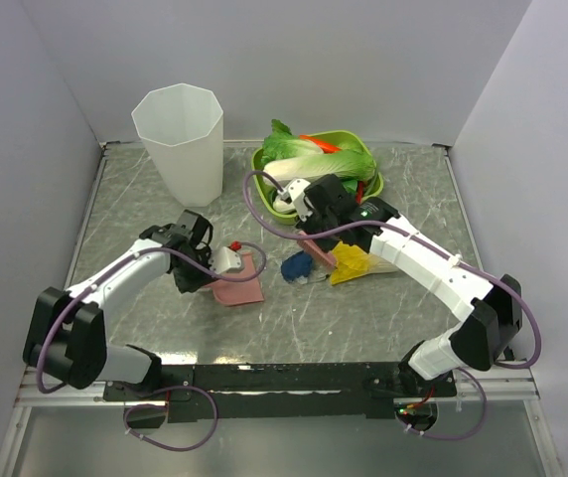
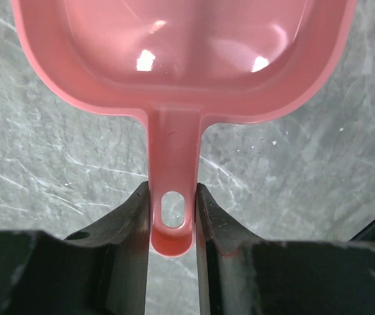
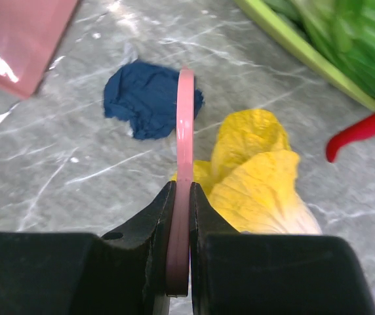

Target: Sweep away the paper scraps from the table

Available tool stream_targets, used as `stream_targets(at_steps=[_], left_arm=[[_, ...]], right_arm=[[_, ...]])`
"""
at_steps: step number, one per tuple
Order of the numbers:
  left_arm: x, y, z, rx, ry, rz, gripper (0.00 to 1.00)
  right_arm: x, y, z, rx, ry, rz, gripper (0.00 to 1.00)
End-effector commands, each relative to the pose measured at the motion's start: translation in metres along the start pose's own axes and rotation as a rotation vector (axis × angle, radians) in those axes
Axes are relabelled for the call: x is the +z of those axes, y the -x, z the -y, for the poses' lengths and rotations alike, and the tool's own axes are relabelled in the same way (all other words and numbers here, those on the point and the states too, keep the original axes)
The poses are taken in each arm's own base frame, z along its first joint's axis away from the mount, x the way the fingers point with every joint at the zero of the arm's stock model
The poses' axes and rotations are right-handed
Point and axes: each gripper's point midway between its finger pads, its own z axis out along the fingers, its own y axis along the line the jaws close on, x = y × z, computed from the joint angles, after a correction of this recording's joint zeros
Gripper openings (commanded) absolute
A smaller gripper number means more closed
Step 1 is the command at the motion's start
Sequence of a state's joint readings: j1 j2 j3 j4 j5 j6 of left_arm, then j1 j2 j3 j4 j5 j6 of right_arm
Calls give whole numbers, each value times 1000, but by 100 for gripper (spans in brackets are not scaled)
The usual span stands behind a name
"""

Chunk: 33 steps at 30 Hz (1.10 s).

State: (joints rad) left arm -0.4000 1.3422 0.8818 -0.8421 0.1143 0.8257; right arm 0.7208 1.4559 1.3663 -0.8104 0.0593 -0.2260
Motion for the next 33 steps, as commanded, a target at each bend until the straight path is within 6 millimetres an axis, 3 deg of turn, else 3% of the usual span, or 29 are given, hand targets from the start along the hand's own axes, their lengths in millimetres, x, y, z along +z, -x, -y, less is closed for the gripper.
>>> stream_targets(at_steps=[1,4,10,15,19,22,33], left_arm=[[-5,5,-2,75,-34,-71,1],[-3,12,-2,97,-46,-101,1],[8,31,-8,117,-17,-99,1],[20,48,-8,74,-12,-93,1],[26,64,-9,35,-2,-53,1],[27,75,-12,-5,26,6,1],[21,98,6,-265,-45,192,1]], right_arm=[[-9,9,25,12,-128,32,0],[5,4,26,12,-145,-5,0],[32,-8,-8,105,12,-75,0],[42,-1,-39,183,167,-73,0],[30,29,-56,215,291,-13,0],[20,39,-61,224,333,15,0],[-12,29,-52,178,279,72,0]])
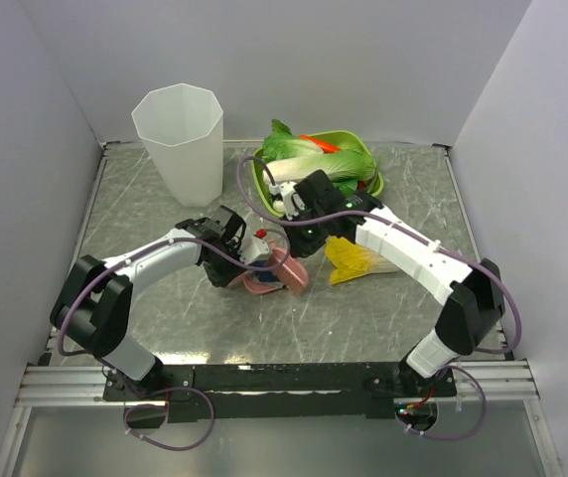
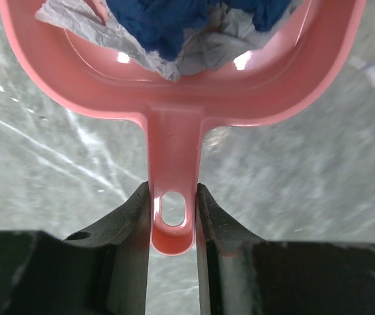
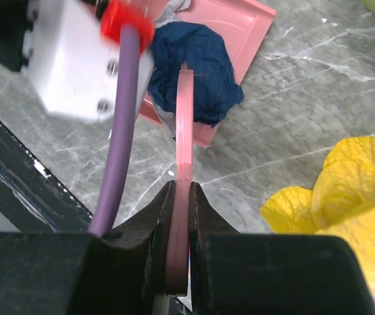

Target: Sweep away the paper scraps from the table

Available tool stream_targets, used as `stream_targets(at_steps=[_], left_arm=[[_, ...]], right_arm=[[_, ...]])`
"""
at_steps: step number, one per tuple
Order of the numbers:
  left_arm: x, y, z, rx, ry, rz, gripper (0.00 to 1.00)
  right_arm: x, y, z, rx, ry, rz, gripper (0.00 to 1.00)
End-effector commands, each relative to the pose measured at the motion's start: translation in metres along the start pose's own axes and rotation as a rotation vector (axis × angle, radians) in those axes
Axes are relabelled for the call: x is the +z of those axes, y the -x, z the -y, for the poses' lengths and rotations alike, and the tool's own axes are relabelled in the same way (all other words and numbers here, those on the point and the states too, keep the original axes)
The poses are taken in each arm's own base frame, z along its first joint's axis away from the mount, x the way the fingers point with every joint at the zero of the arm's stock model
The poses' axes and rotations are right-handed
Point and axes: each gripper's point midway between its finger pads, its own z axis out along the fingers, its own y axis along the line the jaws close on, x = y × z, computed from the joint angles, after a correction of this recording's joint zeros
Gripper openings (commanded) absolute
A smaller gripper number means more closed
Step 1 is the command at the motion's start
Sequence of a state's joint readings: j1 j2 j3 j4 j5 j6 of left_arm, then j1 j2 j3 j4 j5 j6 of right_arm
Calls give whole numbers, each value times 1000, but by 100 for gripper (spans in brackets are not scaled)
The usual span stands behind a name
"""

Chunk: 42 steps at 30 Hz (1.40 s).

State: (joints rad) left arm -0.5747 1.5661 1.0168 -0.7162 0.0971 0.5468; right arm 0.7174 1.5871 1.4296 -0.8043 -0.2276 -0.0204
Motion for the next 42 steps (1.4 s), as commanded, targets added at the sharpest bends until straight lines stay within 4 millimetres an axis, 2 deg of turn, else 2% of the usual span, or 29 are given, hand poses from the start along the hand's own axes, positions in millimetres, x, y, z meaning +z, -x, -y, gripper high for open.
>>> stream_targets(at_steps=[1,5,17,27,31,35,38,42], left_arm=[[-12,27,8,-182,-46,159,1],[-13,33,8,-293,-64,195,1],[-11,38,-3,-371,-62,236,1],[-16,33,5,-295,-91,252,1],[-22,35,5,-248,-74,296,1],[-23,36,5,-238,-70,310,1],[-24,37,4,-233,-58,328,1],[-24,35,2,-231,-43,316,1]], right_arm=[[-42,14,-8,-61,-2,121,0],[-54,15,-11,-111,-4,150,0],[-74,13,-8,-201,-59,176,0],[-96,45,-10,-328,-122,289,0],[-96,49,-18,-369,-111,283,0],[-106,55,-24,-385,-116,317,0],[-114,58,-20,-375,-149,331,0],[-123,58,-3,-305,-238,343,0]])
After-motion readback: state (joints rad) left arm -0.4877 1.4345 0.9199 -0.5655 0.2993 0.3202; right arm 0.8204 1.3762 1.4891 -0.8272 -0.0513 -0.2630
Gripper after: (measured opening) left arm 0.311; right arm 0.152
